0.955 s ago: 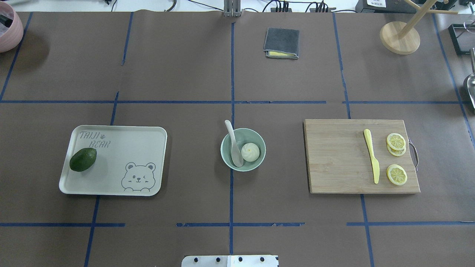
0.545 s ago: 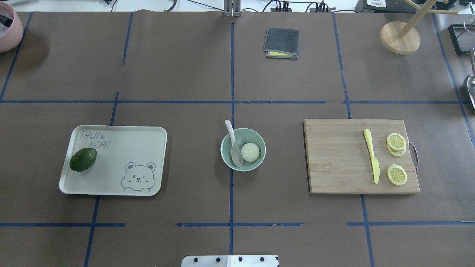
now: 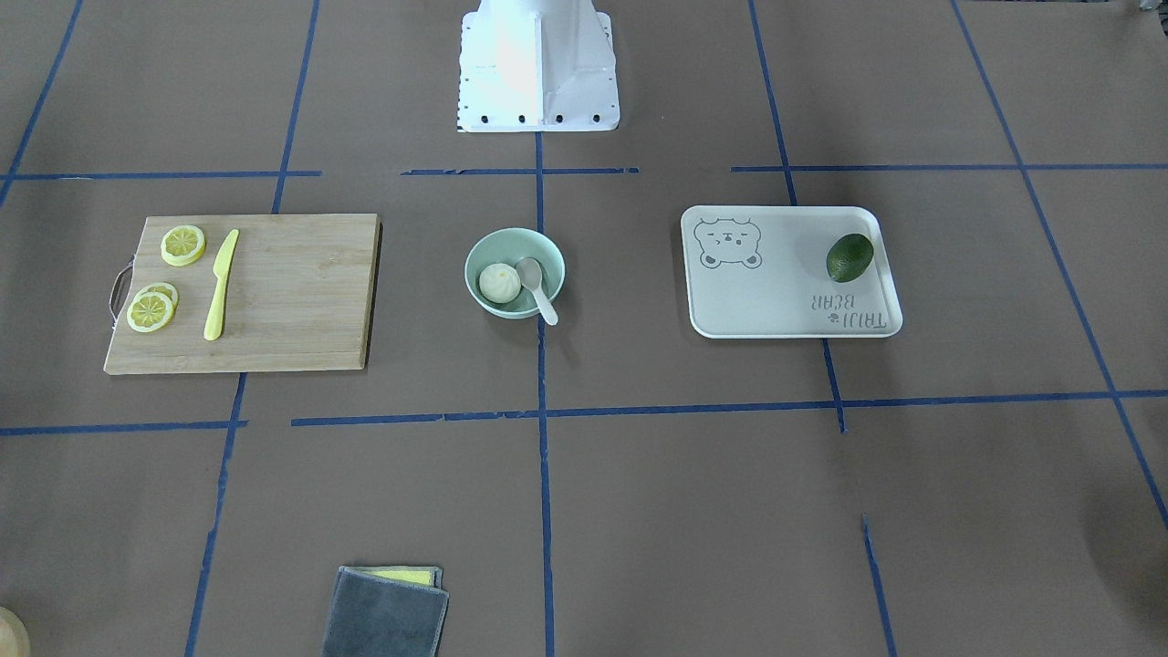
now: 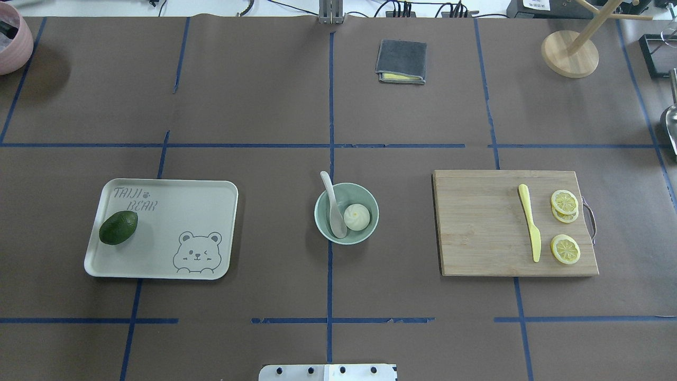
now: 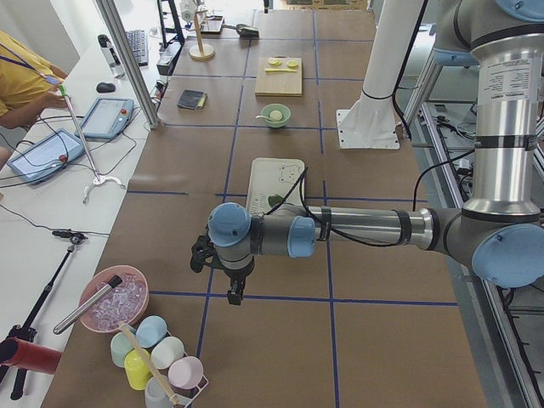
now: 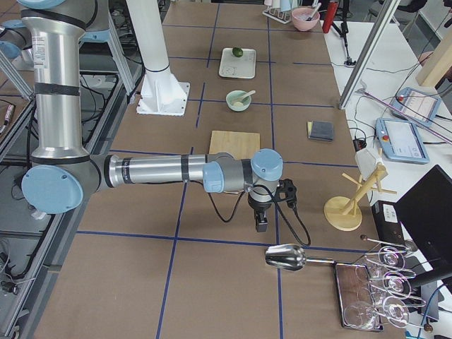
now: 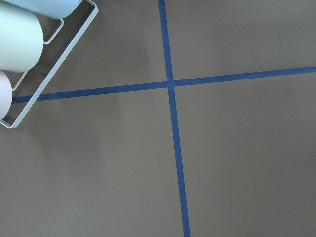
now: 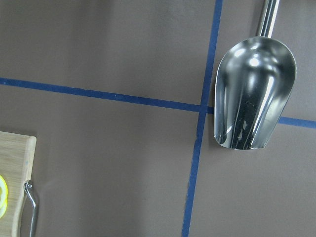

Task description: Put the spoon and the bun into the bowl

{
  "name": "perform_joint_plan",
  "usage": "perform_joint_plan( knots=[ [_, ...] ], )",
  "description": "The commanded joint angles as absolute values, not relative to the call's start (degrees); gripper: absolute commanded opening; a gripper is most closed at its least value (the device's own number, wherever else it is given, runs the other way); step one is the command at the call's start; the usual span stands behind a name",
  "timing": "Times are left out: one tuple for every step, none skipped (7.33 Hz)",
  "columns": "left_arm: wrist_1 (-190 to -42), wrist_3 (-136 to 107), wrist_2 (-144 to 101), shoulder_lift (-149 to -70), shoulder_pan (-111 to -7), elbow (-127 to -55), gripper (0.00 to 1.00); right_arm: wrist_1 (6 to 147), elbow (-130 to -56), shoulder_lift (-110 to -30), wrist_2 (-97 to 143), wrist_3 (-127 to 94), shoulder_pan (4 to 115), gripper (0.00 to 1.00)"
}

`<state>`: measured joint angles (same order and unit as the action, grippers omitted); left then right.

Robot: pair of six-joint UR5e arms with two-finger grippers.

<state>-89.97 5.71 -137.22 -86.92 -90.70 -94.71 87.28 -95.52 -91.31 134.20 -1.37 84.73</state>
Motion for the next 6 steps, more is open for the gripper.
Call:
perform_joint_plan(
  knots=[
    [-90.00, 5.63, -137.11, -87.01, -90.70, -95.01, 1.00, 87.28, -95.45, -91.32, 134.30, -1.41, 84.73, 1.00],
    [-89.91, 5.54, -137.02, -87.36, -90.70, -95.01, 1.00, 87.28, -95.45, -91.32, 134.30, -1.49, 84.73, 1.00],
    [-89.91, 5.36, -137.20, -87.71, -90.70, -94.57, 1.00, 87.28, -95.45, -91.32, 134.64, -1.49, 84.73, 1.00],
    [-89.91, 5.27, -137.11, -87.80, -90.62, -94.31, 1.00, 87.45, -95.36, -91.41, 135.08, -1.67, 84.73, 1.00],
    [-89.83, 5.27, -137.11, -87.89, -90.62, -94.31, 1.00, 87.45, -95.36, -91.41, 135.17, -1.84, 84.73, 1.00],
    [-89.82, 5.27, -137.11, -87.89, -90.62, -94.39, 1.00, 87.45, -95.19, -91.41, 136.48, -1.93, 84.73, 1.00]
  ],
)
